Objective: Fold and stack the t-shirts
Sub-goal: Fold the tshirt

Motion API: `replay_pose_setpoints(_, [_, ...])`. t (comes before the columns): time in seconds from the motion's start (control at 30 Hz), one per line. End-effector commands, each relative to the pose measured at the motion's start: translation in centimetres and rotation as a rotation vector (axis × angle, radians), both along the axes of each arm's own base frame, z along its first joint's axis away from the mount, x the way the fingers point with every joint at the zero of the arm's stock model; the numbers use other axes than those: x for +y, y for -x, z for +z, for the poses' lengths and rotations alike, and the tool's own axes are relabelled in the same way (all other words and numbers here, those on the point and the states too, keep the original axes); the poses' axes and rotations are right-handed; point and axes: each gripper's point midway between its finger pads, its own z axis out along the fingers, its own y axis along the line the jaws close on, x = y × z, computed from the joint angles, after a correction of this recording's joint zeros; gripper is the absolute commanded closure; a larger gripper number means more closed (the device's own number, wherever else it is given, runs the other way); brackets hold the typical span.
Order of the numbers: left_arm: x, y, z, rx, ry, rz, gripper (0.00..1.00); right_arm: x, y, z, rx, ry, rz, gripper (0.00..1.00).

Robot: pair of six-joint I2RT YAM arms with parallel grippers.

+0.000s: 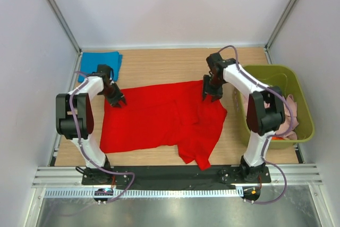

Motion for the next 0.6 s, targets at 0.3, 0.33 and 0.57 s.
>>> replay_pose_setpoints(0.3, [-2.4,2.3,3.3,-0.066,0.133,-0.024,0.67,11.5,6.9,-0.8,-0.002,-0.039,0.342,0.62])
replay_pose_setpoints(0.33, [-2.4,2.5,3.4,-0.062,0.130,-0.021,0.67,11.8,6.8,-1.4,0.004,-0.027,0.347,0.62])
replay_pose_setpoints(0.57, [-2.4,3.8,4.0,-0.072,0.126,-0.025,0.67,12.4,7.0,-4.4,0.050,0.046,0.383,0.63])
